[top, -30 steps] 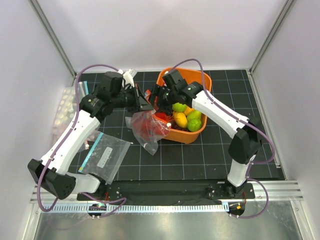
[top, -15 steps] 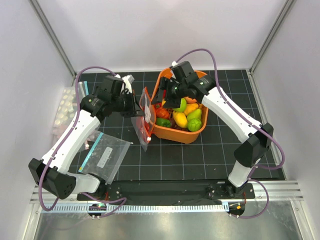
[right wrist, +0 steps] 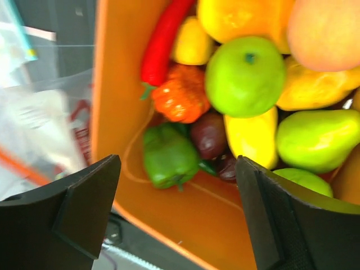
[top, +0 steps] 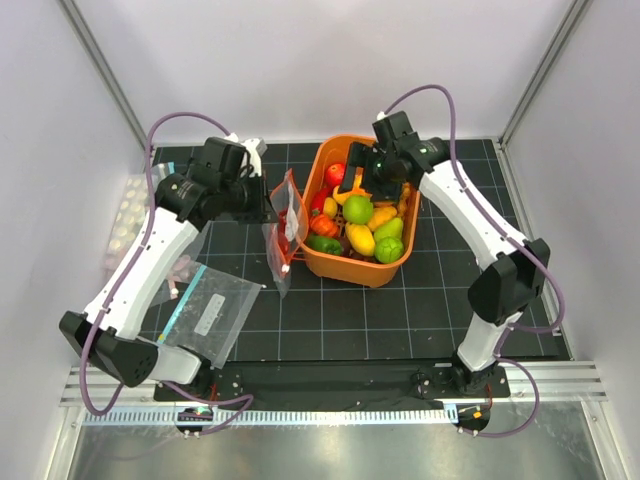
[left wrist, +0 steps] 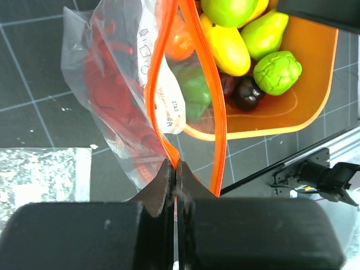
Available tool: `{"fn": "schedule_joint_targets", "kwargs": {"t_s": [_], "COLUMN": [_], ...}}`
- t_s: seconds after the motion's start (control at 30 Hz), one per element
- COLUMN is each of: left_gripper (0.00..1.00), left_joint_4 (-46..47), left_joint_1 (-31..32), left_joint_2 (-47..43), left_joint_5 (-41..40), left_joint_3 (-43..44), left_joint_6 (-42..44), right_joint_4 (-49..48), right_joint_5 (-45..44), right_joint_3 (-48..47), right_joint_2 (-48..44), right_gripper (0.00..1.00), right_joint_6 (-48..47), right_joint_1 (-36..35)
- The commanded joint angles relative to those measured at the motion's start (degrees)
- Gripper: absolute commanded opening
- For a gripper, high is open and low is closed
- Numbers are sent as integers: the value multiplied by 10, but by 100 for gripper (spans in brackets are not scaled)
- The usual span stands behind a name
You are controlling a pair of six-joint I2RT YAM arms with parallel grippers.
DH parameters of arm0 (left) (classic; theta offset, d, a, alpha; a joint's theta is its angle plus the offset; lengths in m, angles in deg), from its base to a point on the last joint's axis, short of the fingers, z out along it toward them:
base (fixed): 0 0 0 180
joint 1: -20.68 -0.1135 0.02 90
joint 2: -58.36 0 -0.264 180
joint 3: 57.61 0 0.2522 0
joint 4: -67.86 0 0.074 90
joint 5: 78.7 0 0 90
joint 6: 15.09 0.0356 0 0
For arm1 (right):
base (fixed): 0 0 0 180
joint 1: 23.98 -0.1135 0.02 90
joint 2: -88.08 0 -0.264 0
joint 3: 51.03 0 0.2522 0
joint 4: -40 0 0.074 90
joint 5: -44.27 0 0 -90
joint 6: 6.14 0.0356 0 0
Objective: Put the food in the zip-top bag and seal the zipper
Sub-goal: Pick up the fake fruit from the bin.
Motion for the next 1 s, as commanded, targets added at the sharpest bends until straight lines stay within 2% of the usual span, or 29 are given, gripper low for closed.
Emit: {"fn": "schedule_joint_targets", "kwargs": {"t_s": [0.0, 0.27, 0.43, 0.5, 0.53, 0.6, 0.63, 0.77, 0.97], "left_gripper": [0, 0, 0, 0, 0, 0, 0, 0, 0], "left_joint_4": [-15, -55, -51, -32, -26, -6, -1, 8, 11], "left_joint_1": [0, -1, -1, 0, 0, -1, -1, -1, 0], "left_joint_2": [3, 30, 42, 42, 40, 39, 36, 41, 48], "left_joint_5": [-19, -84, -84, -72, -60, -52, -49, -38, -40], "left_joint_3": [28, 64, 75, 63, 56, 41, 38, 35, 44], "left_joint_6": [33, 68, 73, 67, 61, 54, 49, 45, 39], "right_joint_4": [12, 38, 34, 32, 28, 21, 9, -28, -85], "right_joint_5": [-58, -126, -158, -155, -151, -146, -144, -107, 29], "right_joint_3": [-16, -61, -82, -87, -86, -82, -70, -39, -19], "right_joint_2": [36, 146, 191, 197, 194, 182, 164, 111, 19], "right_gripper": [91, 97, 96, 91, 80, 70, 60, 40, 32], "right_joint_6": [-45, -9, 0, -2, -9, -15, -24, -58, -83], "right_joint_1": [-5, -6, -6, -6, -6, -6, -6, -5, -7]}}
